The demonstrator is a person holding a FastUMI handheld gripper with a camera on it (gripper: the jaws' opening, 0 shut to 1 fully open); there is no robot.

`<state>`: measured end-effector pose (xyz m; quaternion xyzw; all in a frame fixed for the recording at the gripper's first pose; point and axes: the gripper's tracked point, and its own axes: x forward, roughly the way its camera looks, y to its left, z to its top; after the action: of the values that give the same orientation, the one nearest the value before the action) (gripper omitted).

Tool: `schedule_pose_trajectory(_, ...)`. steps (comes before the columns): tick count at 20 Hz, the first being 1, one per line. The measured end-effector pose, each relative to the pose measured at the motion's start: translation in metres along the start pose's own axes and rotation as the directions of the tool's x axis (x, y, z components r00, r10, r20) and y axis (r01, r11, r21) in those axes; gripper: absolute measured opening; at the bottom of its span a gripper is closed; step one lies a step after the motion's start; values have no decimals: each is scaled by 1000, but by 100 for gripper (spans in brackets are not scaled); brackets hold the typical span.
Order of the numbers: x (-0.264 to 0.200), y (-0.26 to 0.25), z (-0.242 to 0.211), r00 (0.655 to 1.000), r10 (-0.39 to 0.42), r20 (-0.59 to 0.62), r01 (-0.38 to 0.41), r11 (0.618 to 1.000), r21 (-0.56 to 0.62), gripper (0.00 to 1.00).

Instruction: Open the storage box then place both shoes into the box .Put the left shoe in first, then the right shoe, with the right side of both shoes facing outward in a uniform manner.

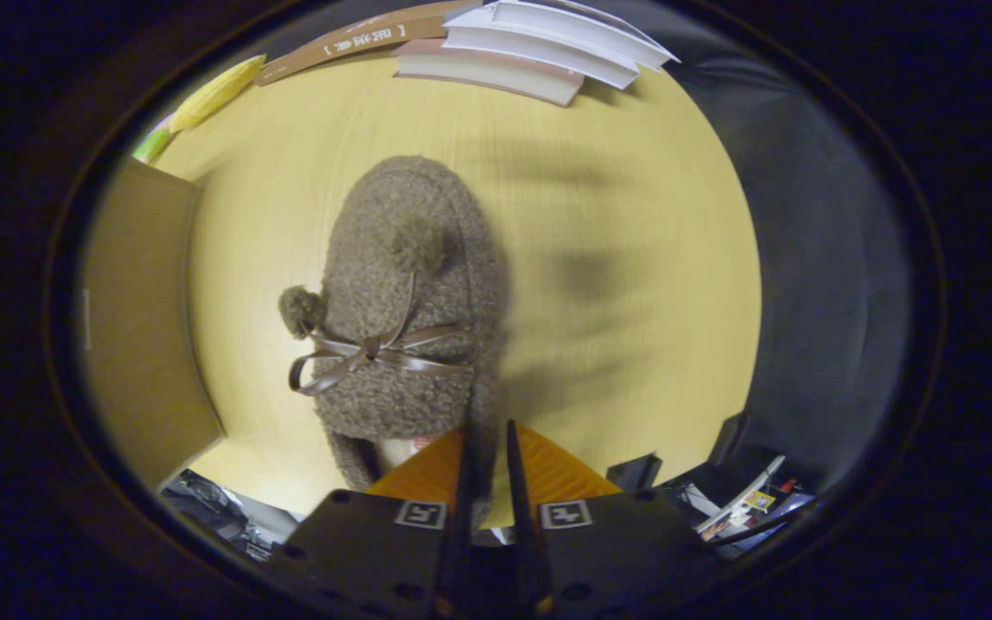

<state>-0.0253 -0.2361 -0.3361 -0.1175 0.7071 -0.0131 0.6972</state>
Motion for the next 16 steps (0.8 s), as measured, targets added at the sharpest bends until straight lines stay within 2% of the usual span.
schedule_pose_trajectory(1, 0, 0, -2, 1000, 11, -2, -11, 1000, -8, 14)
schedule_pose_trajectory(4, 0, 0, -1, 1000, 21, 13, -21, 1000, 7, 13)
schedule_pose_trajectory(10, -1, 2, -2, 999, -25, 38, 24, 999, 21, 7)
schedule_pose_trajectory(16, -12, 1, -4, 997, -32, 76, 27, 997, 66, 4)
